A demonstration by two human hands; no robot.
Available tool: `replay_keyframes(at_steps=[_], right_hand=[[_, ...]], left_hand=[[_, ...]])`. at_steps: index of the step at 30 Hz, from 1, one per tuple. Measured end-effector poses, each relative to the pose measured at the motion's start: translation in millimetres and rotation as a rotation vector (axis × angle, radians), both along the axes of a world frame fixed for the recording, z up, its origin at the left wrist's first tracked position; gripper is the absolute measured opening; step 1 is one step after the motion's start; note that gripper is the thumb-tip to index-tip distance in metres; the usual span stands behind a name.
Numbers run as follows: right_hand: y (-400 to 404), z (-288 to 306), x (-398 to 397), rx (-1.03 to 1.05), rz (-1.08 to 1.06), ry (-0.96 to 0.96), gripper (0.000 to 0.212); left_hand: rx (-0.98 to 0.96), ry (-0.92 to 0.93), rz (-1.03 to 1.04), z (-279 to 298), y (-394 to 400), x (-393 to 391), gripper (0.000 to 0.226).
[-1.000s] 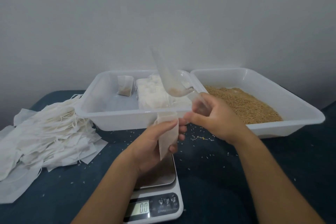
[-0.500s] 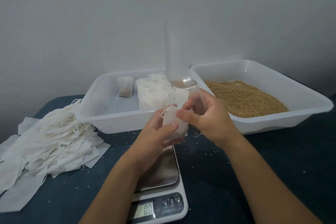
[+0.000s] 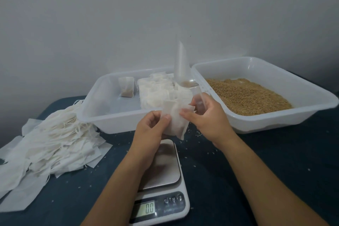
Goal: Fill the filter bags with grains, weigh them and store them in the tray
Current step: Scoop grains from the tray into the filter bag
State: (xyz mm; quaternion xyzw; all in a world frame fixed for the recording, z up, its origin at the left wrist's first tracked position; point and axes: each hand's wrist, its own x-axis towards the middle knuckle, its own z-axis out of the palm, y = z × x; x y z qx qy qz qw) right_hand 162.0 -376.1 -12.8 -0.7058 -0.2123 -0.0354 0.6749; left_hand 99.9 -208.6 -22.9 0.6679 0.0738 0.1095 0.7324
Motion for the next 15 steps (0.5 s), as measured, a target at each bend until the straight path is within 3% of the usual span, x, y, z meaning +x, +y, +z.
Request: replay_keyframes(at_steps=[5,8,15], right_hand=[[0.4,3.6,-4.6,0.039,0.082,-0.017,0.027],[2.0,3.8,-6.8,0.035,0.124,-0.006,0.025],[4.2,2.5,-6.8,0.007,0.073,0.003,0.024]], left_hand=[[0.077,-0.044,-0.103,-1.7,5.0,-1.2,0.024],[0.194,-0.092,-0.058,-0.5,5.1,-2.4,0.014],[0.14,-0.077,0.001,6.2,21.0,-4.4,0.011]])
